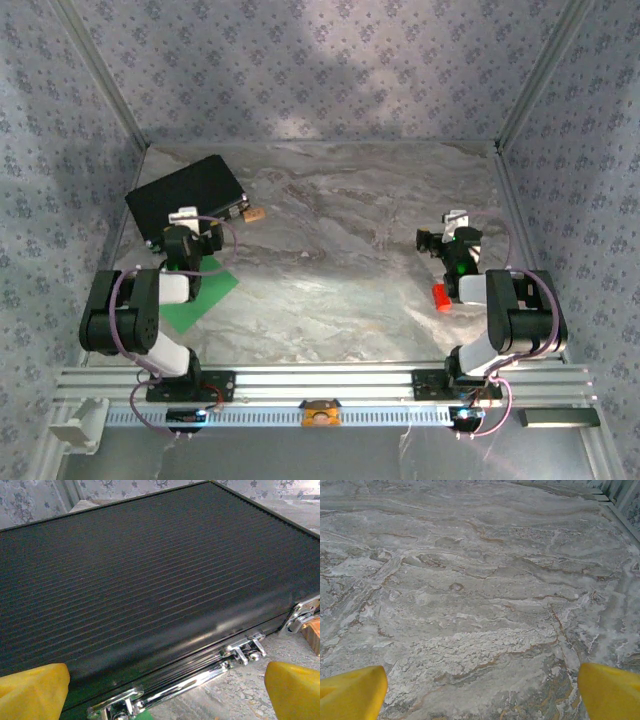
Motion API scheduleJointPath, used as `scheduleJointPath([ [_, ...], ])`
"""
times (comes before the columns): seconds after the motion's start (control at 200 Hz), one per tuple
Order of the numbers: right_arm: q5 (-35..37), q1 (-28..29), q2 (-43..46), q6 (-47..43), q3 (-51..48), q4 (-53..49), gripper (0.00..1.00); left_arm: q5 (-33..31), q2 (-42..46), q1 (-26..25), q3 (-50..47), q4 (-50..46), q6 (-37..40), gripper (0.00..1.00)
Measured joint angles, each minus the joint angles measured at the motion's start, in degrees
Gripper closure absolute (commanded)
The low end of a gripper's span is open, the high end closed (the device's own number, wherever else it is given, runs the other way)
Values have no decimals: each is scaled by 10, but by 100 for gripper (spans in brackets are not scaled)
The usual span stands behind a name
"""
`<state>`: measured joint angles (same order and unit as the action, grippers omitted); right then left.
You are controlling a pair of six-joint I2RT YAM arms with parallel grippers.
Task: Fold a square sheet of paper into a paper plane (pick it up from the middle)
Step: Move the square sheet of paper to the center of the table.
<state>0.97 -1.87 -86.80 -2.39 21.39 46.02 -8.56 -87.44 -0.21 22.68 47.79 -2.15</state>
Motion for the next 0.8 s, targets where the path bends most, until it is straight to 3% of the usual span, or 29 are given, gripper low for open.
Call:
scheduleJointPath([
  [0.8,-11,-8,0,0,2,-3,1,0,0,0,0,0,0,0],
])
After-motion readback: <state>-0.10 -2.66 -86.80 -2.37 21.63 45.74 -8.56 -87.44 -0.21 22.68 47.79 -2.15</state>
